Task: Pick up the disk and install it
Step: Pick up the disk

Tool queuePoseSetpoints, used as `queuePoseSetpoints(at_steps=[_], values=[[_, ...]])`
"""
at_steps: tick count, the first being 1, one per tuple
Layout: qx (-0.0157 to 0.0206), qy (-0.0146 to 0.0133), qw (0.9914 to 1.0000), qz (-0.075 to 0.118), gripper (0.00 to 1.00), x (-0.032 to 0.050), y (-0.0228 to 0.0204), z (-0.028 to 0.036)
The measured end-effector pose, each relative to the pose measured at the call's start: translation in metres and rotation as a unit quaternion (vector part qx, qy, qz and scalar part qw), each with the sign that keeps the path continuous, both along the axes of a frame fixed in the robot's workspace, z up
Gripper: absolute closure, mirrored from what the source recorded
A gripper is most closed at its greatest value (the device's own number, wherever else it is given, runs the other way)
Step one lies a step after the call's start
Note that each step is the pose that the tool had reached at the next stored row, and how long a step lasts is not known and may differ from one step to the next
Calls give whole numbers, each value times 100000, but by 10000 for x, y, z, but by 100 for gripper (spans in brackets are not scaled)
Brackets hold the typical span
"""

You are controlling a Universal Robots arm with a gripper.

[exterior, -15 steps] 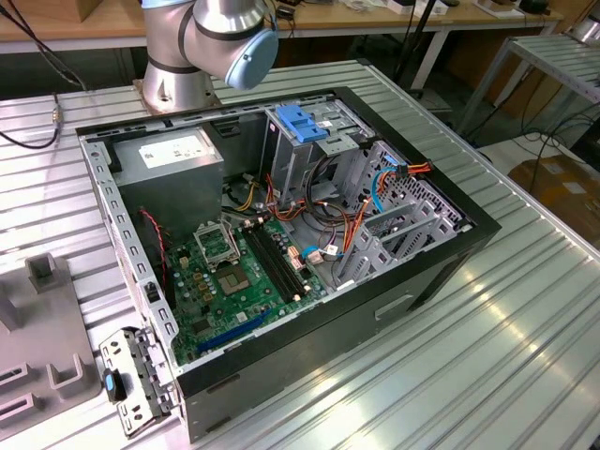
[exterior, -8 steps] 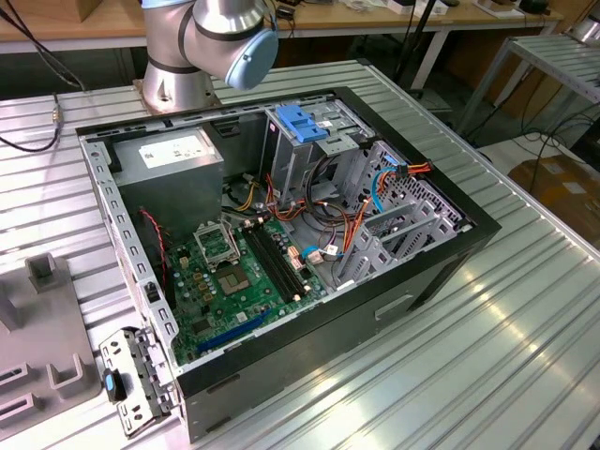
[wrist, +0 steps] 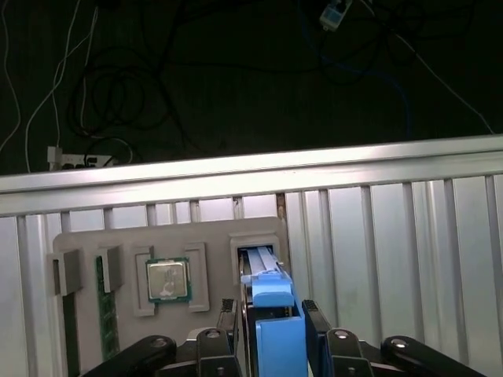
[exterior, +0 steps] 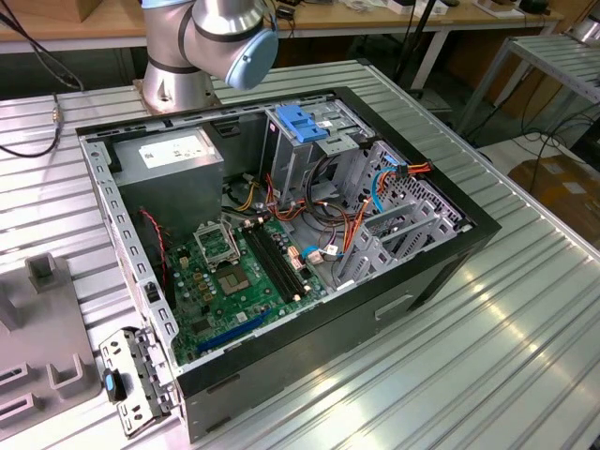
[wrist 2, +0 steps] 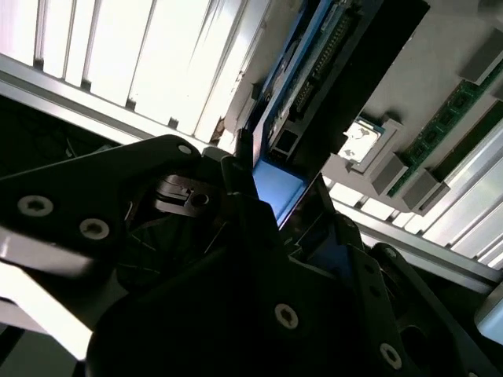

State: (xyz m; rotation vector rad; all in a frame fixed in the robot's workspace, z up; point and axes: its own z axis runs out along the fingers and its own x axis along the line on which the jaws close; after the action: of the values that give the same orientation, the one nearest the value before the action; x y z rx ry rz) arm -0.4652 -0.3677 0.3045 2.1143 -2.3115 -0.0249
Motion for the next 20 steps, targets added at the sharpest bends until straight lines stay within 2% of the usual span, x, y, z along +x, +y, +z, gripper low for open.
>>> queuePoseSetpoints(at_steps=[6, 20], values=[[28, -141, 99980, 1975, 55, -12, 0, -29], [7, -244, 99979, 2038, 55, -10, -20, -37]])
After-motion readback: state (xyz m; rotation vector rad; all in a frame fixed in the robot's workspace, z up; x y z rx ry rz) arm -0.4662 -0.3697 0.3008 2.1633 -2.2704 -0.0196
